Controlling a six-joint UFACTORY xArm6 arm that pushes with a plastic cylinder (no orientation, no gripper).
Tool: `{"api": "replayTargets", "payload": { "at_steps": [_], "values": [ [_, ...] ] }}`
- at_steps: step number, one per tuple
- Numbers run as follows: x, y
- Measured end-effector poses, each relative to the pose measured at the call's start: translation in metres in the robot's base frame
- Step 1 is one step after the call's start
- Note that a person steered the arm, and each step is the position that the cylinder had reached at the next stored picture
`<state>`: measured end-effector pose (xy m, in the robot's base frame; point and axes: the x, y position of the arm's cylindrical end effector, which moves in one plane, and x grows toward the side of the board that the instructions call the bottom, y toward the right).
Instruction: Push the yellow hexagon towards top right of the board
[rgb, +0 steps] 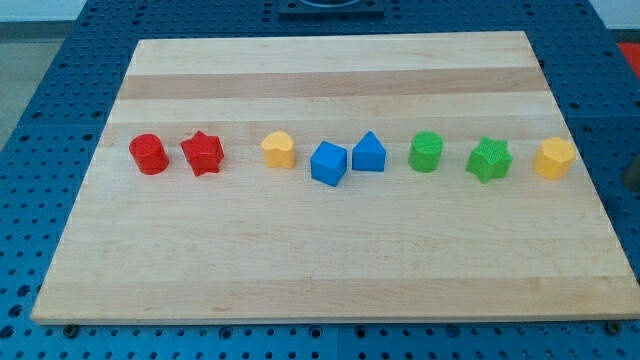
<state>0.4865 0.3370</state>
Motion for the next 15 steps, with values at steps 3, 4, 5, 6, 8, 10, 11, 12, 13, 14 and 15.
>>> {"api": "replayTargets", "payload": {
  "at_steps": [3,4,5,6,8,10,11,12,13,14,15],
  "values": [
    [-0.005,-0.111],
    [-0.028,-0.127],
    [-0.031,-0.128],
    [0.009,-0.112],
    [0.099,-0.084],
    [0.064,-0.062],
    [0.039,-0.072],
    [0.021,-0.092],
    [0.000,-0.115],
    [-0.031,-0.116],
    [-0.044,-0.115]
  ]
}}
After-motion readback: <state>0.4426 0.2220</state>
